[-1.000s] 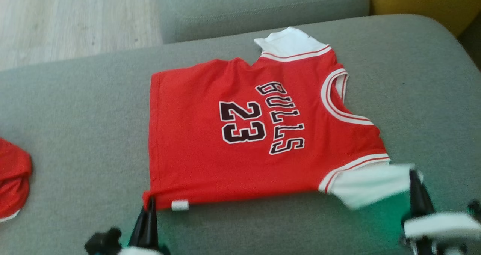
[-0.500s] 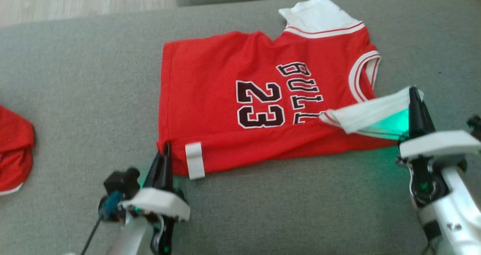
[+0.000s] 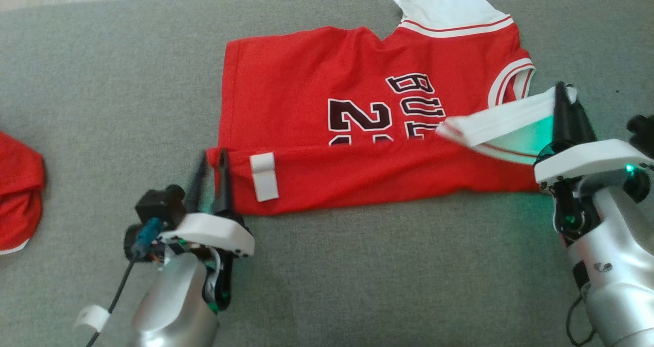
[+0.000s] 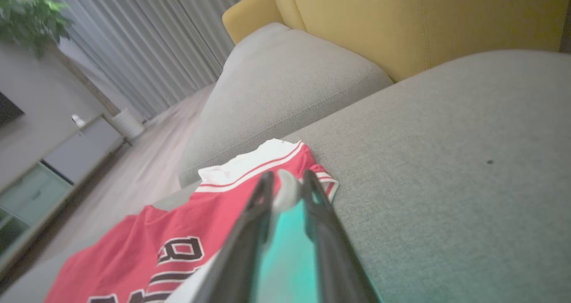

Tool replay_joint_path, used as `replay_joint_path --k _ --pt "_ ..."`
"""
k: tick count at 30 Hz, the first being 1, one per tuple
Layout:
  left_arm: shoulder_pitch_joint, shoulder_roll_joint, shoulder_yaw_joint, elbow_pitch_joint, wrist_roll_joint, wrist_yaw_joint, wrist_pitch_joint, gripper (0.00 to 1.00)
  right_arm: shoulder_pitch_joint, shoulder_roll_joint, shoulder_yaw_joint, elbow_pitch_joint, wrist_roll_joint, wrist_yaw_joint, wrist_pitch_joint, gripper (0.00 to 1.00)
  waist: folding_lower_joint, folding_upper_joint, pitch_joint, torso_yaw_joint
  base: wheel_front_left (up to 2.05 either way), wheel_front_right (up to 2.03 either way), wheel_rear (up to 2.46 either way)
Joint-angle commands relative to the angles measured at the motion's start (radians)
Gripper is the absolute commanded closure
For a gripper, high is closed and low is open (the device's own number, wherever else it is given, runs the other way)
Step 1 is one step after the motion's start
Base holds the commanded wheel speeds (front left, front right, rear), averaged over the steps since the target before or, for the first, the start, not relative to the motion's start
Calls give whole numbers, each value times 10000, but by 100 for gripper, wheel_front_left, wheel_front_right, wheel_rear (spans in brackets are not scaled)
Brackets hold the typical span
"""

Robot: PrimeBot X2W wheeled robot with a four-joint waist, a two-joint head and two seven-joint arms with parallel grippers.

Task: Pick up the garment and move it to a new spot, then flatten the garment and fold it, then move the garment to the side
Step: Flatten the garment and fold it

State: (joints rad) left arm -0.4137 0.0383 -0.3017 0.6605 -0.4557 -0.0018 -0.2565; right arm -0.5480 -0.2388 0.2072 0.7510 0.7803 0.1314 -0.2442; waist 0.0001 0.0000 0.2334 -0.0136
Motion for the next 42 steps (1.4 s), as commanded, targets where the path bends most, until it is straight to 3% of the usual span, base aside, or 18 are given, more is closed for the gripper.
replay_joint_path --k 1,10,16,31,42 --pt "-293 120 485 -514 253 142 -53 0 -295 -138 161 -257 -708 -7 -158 0 -1 0 -17 -11 0 0 0" --pt "1152 120 1177 -1840 1168 316 -53 0 1124 471 -1282 -1976 -4634 -7 -173 0 -1 0 -448 6 0 0 0" --pt "2236 120 1411 -2215 1511 277 -53 0 2430 1050 -1549 -2494 -6090 -7 -174 0 -1 0 -978 -1 0 0 0" --pt "4365 120 1350 -2696 1491 176 -53 0 4363 1586 -1640 -2238 -6643 -7 -175 0 -1 0 -2069 -49 0 0 0" --pt "3718 120 1239 -2555 1308 -117 -53 0 4096 1545 -1603 -2348 -6535 -7 -175 0 -1 0 -1570 -101 0 0 0"
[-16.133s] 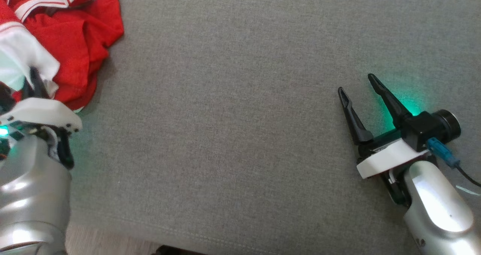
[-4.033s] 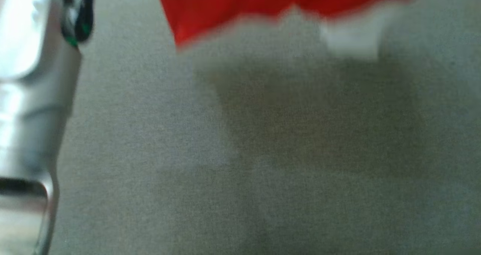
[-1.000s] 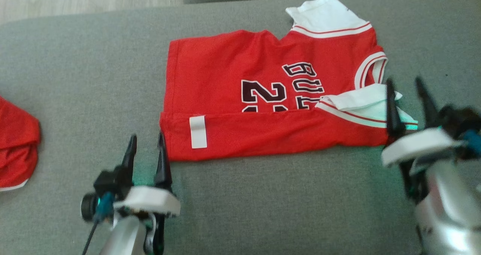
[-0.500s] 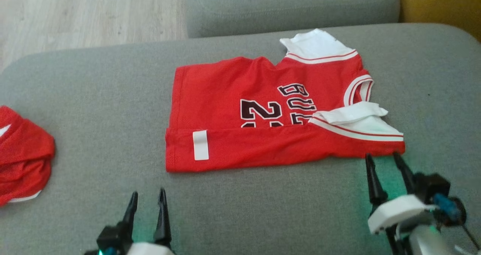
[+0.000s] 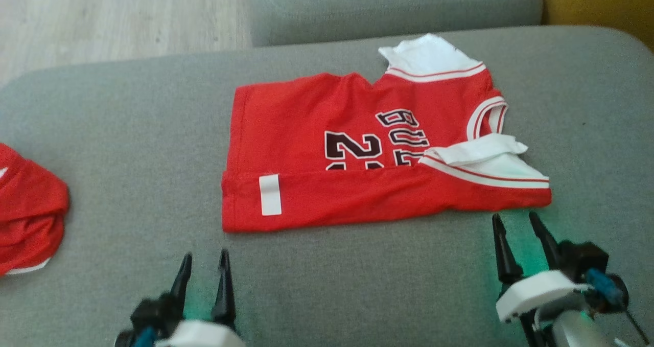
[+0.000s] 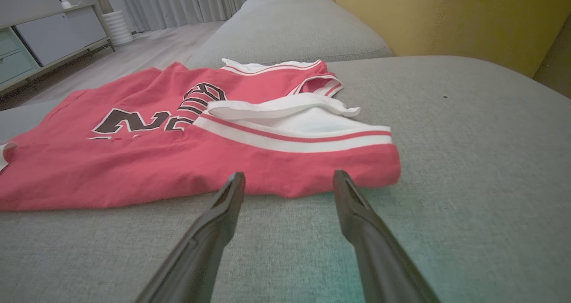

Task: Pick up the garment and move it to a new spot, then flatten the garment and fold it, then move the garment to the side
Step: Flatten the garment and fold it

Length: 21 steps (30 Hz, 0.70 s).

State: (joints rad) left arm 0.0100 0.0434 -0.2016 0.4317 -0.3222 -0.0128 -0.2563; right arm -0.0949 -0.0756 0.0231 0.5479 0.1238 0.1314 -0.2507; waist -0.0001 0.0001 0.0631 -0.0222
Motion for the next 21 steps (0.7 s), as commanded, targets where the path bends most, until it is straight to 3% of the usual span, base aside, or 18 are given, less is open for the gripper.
replay_joint_path --k 1,12,19,21 --pt "-699 68 189 -231 -94 -70 -55 0 -530 -114 252 -380 55 -7 -110 0 1 -1 295 -29 0 0 0" --pt "-2566 68 -186 1278 -824 -132 -55 0 -1639 -428 150 -901 202 -7 -110 0 1 -1 1752 -454 0 0 0" --pt "-2970 68 -606 2436 -1270 -79 -55 0 -1904 -504 -593 -674 -101 -7 -110 0 1 -1 2053 -608 0 0 0" --pt "-3059 68 -832 2643 -1349 -167 -55 53 -1950 -496 -818 -401 -260 -7 -110 0 1 -1 2092 -593 0 0 0"
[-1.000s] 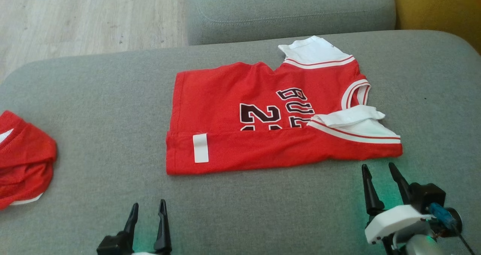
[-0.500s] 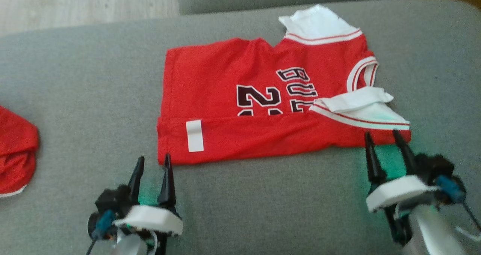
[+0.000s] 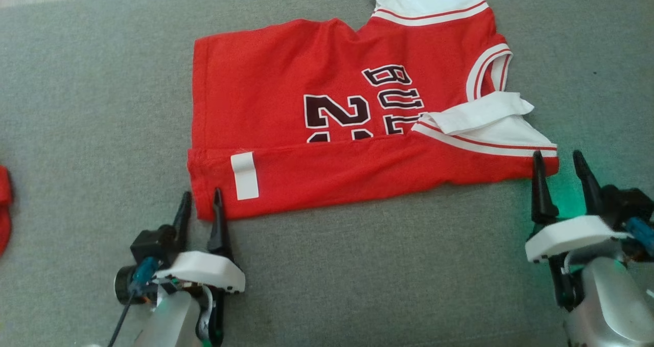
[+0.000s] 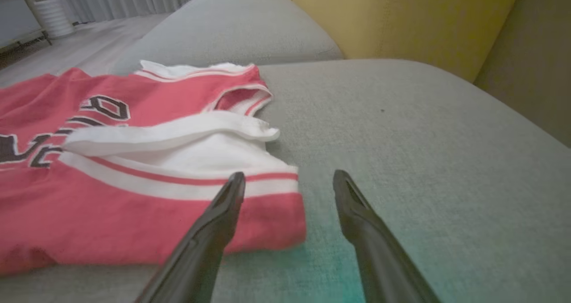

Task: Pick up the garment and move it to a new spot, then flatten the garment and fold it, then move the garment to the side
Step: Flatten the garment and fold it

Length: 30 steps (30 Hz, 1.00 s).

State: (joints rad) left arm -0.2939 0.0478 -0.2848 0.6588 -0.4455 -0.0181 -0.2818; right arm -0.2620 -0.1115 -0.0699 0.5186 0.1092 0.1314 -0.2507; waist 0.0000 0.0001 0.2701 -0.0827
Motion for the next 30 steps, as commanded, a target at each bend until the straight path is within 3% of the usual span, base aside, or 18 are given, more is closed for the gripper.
replay_joint_path --k 1,2,3,10,11,12,13,17,21,30 --pt "-58 24 -112 472 -172 -172 200 61 -316 -117 14 51 -164 -7 -110 0 0 -1 38 23 0 0 0" --pt "-108 24 -235 534 -202 -233 200 87 -361 -105 -68 195 -218 -7 -110 0 0 -1 67 46 0 0 0" --pt "-152 24 -367 598 -239 -287 200 100 -409 -87 -115 354 -259 -7 -110 0 0 -1 90 66 0 0 0" --pt "-338 24 -738 508 -503 -385 200 100 -807 111 208 1690 199 -7 -110 0 0 -1 215 182 0 0 0" --pt "-332 24 -741 449 -517 -380 200 100 -867 125 349 1943 375 -7 -110 34 0 -1 220 202 0 0 0" --pt "-332 24 -729 364 -493 -374 200 100 -928 125 466 2166 576 -7 -110 85 0 -1 224 221 0 0 0" --pt "-318 24 -688 269 -476 -365 200 100 -986 104 520 2356 774 -7 -110 100 0 -1 219 237 0 0 0" --pt "-230 24 -417 -217 -291 -302 200 100 -1114 -106 548 2514 1284 -7 -110 100 0 -1 80 313 0 0 0" --pt "-24 24 122 -1031 -82 -230 200 100 -1067 -228 361 1802 1576 -7 -110 100 0 -1 -277 393 0 0 0" --pt "-160 24 1214 -1802 448 -570 200 100 -1473 -529 758 758 2237 -7 -111 100 0 -1 -1626 633 0 0 0"
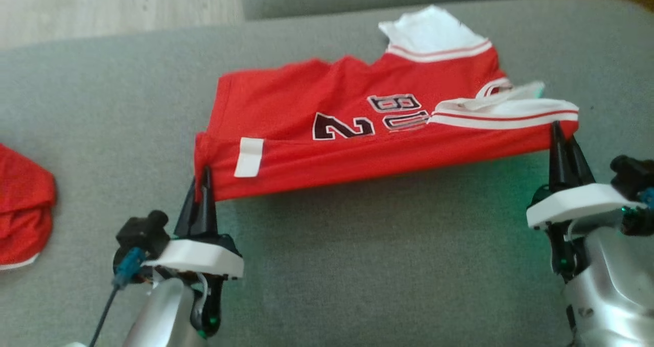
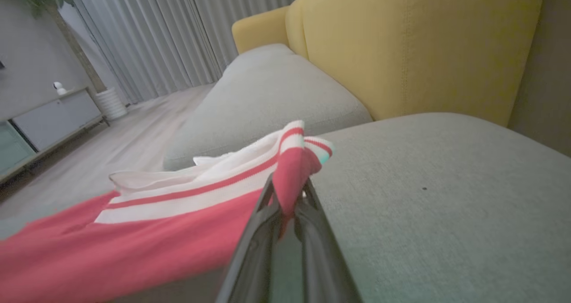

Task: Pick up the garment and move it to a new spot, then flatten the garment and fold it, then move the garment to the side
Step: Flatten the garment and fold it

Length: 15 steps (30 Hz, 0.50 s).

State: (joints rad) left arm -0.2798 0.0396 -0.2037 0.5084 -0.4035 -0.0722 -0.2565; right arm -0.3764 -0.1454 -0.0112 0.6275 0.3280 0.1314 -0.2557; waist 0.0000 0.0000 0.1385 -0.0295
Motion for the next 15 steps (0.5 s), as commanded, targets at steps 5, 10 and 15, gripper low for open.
replay_joint_path --k 5,10,15 --pt "108 106 676 33 102 -97 -53 100 -31 -197 334 -167 334 -7 -61 100 0 0 -885 186 0 0 0" --pt "1332 106 577 356 -286 12 -53 100 1243 -255 511 258 638 -7 -61 100 0 0 -1101 225 0 0 0" --pt "1997 106 123 686 -736 39 -53 69 2023 -306 602 559 772 -7 -61 57 0 0 -820 240 0 0 0"
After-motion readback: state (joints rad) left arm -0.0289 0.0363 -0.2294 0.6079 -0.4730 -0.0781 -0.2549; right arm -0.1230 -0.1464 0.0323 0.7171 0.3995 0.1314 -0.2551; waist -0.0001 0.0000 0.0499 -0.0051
